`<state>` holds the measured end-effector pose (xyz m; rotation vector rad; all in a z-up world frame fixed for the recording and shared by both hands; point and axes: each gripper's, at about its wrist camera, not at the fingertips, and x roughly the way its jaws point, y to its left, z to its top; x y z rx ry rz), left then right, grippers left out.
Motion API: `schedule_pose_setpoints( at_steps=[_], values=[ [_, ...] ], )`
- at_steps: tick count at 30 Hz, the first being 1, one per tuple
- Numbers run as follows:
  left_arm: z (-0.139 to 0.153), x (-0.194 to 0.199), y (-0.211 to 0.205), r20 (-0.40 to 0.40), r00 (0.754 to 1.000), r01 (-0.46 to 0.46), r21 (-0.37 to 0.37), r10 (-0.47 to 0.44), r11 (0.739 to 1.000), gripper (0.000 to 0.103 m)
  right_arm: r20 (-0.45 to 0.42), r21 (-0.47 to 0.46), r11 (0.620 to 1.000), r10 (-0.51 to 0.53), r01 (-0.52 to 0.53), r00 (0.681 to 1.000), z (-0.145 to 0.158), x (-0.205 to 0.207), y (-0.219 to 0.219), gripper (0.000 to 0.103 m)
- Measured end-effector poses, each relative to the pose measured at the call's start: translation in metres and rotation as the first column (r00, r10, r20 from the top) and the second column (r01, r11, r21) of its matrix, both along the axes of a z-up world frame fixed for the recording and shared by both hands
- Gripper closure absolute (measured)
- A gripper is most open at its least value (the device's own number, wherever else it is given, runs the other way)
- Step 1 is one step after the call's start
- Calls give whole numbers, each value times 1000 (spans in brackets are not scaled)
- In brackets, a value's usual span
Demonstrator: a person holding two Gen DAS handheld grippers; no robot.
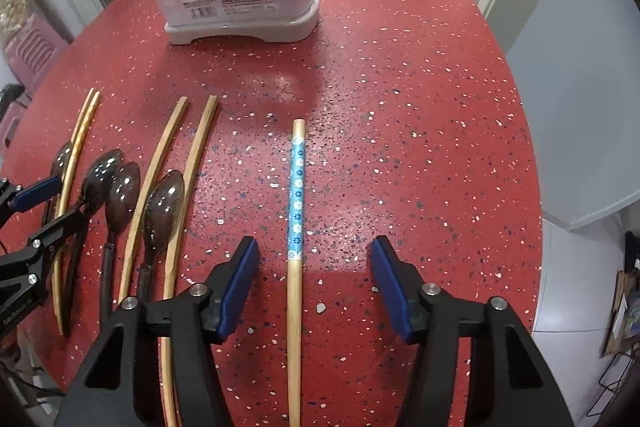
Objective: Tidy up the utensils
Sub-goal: 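Grasp a brown spoon with the left tool while the right grasps the blue chopstick, then carry spoon and chopstick to the holder and drop them in with both tools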
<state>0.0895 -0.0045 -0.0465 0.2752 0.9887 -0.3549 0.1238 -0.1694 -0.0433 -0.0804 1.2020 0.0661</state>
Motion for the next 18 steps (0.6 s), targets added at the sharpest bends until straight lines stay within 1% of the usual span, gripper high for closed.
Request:
schedule_pose_setpoints(
  at_steps=[3,4,5,6,7,8,9,12,16,18],
  values=[
    [1,-2,-6,-7,999,39,18,-39,999,47,-15,-6,1000,8,-8,1000,0,5,3,53],
    [2,-2,-8,-9,999,50,22,-50,999,58,-20,-2,1000,12,-12,1000,1,7,3,59],
    [1,-3,-11,-12,998,69,32,-69,997,66,-25,4,1000,21,-21,999,1,8,4,66],
    [2,-4,-13,-13,997,74,39,-74,996,66,-27,-1,1000,27,-27,999,1,9,6,71],
    [2,-5,-13,-11,997,80,43,-80,996,66,-28,2,999,34,-34,999,1,10,6,83],
    [2,-6,-13,-14,997,81,37,-81,996,66,-31,7,999,39,-39,999,3,9,7,92],
    [3,-7,-12,-14,997,75,24,-75,997,66,-33,12,999,42,-42,999,3,9,8,95],
    [9,-7,-5,-8,999,45,-23,-45,999,66,-28,25,999,44,-43,999,4,10,8,95],
    [21,-8,9,1,1000,-7,-112,7,994,66,-7,73,996,45,-44,999,11,8,4,95],
    [26,-8,13,9,999,-30,-136,31,990,66,7,101,994,49,-50,999,17,2,0,95]
  ],
)
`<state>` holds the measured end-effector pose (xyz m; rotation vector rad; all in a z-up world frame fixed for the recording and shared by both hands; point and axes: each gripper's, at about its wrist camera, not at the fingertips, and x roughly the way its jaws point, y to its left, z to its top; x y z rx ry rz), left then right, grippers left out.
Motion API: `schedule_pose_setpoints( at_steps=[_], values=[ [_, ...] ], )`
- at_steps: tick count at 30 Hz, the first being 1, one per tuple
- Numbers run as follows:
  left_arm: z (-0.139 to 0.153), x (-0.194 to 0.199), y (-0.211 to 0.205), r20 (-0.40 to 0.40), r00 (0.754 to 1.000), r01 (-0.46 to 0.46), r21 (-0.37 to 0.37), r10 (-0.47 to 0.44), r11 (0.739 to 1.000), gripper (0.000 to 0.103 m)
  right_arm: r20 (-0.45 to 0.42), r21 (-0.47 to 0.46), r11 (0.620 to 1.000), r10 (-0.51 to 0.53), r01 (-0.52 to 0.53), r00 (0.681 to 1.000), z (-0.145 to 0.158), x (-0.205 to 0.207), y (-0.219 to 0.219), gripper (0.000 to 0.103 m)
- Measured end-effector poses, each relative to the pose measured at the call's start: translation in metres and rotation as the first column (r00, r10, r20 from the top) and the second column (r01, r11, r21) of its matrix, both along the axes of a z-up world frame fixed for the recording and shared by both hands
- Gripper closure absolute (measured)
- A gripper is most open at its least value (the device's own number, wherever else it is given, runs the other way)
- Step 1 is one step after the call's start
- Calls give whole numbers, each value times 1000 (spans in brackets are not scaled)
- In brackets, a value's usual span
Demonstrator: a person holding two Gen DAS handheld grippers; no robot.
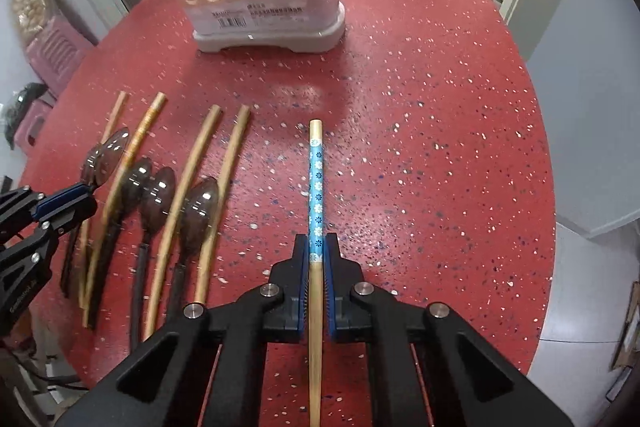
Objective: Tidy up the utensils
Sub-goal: 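Carry spoon and chopstick to the holder and drop them in with both tools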
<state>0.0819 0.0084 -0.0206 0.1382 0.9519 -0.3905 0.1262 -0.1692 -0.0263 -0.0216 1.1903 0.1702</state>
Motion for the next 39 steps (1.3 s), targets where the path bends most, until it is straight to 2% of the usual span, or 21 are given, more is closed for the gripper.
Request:
schedule_pose_setpoints(
  at_steps=[6,13,19,23,28,33,36,39],
  values=[
    [28,4,8,64,996,-55,-81,61,995,66,59,116,993,3,-9,998,33,-7,-10,95],
    [85,21,15,170,975,-107,-201,142,974,66,153,234,972,-25,-11,988,85,-2,-21,95],
    [134,56,21,275,933,-154,-283,234,947,66,271,271,962,-33,-44,962,143,17,-25,95],
    [157,89,19,322,904,-169,-335,281,927,66,366,266,962,-40,-64,930,184,42,-17,95],
    [170,135,16,339,879,-182,-409,334,894,66,444,262,963,-56,-69,894,224,69,-14,95],
    [168,166,11,366,851,-189,-453,375,871,66,511,252,965,-66,-76,857,258,91,-10,95],
    [161,183,6,388,831,-191,-472,398,860,66,540,228,971,-63,-74,839,260,104,-4,95],
    [150,194,-2,414,815,-190,-470,406,862,66,551,205,976,-56,-69,833,253,116,0,95]
  ],
)
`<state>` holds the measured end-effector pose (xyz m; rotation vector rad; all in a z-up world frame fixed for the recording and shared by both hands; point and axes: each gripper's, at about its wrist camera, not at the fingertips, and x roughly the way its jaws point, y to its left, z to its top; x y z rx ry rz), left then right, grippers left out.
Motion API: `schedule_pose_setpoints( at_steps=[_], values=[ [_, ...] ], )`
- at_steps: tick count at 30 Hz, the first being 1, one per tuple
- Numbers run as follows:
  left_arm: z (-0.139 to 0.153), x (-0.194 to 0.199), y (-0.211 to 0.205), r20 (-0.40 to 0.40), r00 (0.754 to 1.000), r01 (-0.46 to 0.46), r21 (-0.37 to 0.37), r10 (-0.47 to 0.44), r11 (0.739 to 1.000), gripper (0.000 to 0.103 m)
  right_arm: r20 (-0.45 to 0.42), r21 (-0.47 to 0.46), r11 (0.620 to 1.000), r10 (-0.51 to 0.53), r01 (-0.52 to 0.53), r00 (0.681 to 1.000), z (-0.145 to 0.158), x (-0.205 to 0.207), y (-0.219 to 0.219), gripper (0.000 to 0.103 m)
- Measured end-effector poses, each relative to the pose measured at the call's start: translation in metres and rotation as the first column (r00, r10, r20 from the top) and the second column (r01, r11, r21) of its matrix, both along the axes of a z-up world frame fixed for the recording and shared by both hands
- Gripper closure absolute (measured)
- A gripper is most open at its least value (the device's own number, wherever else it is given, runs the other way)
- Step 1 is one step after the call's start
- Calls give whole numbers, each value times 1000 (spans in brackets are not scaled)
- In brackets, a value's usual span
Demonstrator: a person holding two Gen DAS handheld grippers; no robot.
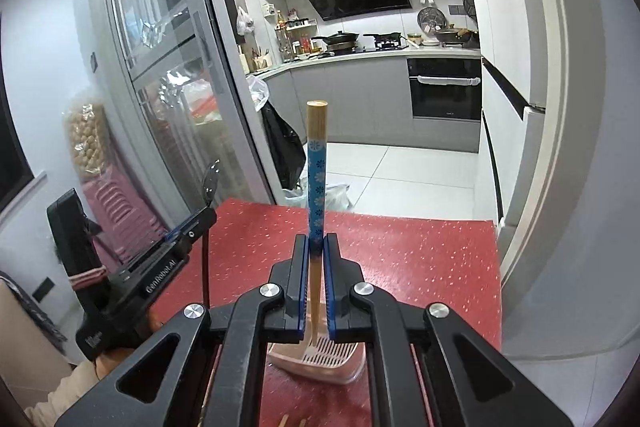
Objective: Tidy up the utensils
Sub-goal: 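Carry spoon and chopstick to the holder and drop them in with both tools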
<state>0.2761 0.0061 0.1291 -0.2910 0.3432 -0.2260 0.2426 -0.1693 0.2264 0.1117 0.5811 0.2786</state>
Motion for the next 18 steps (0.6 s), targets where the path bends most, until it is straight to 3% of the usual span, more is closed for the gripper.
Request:
schedule_pose_setpoints(
  at_steps=[3,8,18],
  values=[
    [-16,9,-10,29,999,-28,35,27,999,66,13,-37,999,-8,8,1000,-17,11,6,95],
    [-46,24,-17,8,999,-47,68,47,997,66,5,-71,997,-4,4,1000,-49,27,14,95],
    [-74,14,-23,-20,998,-49,166,53,985,66,-93,-145,988,35,-49,995,-110,39,27,95]
  ],
)
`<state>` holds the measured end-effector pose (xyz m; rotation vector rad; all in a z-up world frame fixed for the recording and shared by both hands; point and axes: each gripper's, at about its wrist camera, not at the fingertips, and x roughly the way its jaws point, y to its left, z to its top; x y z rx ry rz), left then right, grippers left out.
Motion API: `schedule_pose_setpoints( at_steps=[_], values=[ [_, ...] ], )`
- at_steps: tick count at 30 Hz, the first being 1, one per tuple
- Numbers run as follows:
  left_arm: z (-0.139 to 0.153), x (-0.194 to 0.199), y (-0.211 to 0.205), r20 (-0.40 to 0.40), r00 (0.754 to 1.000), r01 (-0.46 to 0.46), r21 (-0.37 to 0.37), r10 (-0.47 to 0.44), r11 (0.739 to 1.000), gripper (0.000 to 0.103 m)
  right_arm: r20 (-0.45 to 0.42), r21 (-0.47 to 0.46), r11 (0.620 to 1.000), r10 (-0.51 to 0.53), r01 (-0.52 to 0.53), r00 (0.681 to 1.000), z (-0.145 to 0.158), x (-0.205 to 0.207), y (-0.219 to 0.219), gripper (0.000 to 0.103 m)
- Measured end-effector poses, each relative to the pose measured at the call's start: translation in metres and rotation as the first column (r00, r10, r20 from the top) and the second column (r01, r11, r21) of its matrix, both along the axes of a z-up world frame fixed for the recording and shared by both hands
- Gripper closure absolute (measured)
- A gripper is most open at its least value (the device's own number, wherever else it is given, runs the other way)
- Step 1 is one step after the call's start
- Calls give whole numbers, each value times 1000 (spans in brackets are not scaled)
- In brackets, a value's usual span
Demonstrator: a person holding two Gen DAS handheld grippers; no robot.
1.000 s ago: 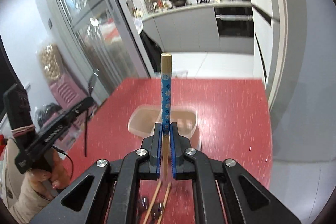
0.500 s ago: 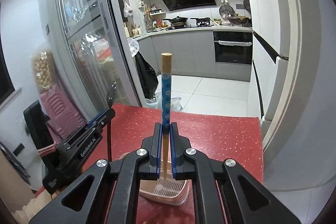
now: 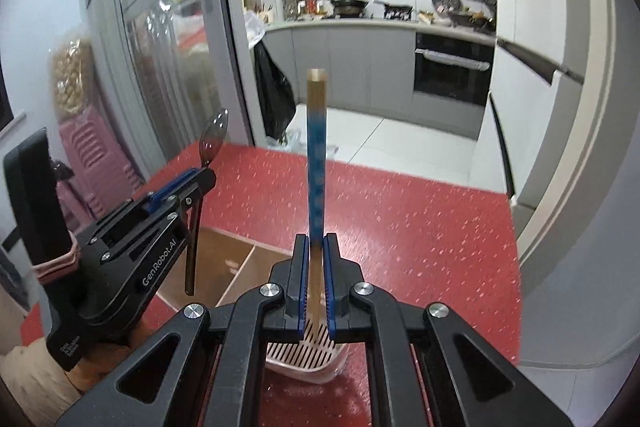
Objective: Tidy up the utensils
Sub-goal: 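Carry spoon and chopstick to the holder and drop them in with both tools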
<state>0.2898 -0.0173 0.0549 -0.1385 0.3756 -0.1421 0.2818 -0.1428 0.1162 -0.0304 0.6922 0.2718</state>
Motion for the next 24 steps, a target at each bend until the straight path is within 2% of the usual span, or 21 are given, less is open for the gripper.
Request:
schedule_pose_setpoints(
  at_steps=[3,9,16,18,20,24],
  values=[
    [-5,-7,-3,-14,1000,0,28,0,1000,66,-32,3,1000,10,-10,999,-7,3,0,95],
    [-14,-13,-4,-62,998,-3,40,6,999,66,-79,47,999,14,-10,997,-14,11,-3,95],
    [-9,-23,-2,-79,997,1,50,3,999,66,-116,92,996,2,8,993,-16,14,-11,94],
    [-9,-24,0,-88,996,-6,52,11,999,66,-127,115,993,-2,17,992,-16,10,-16,90],
    [-6,-27,1,-100,995,-13,51,18,999,66,-127,132,991,-8,25,992,-15,4,-21,72],
    [-1,-35,3,-80,997,-19,71,25,997,66,-117,146,989,-13,30,993,-12,-9,-23,67]
  ],
)
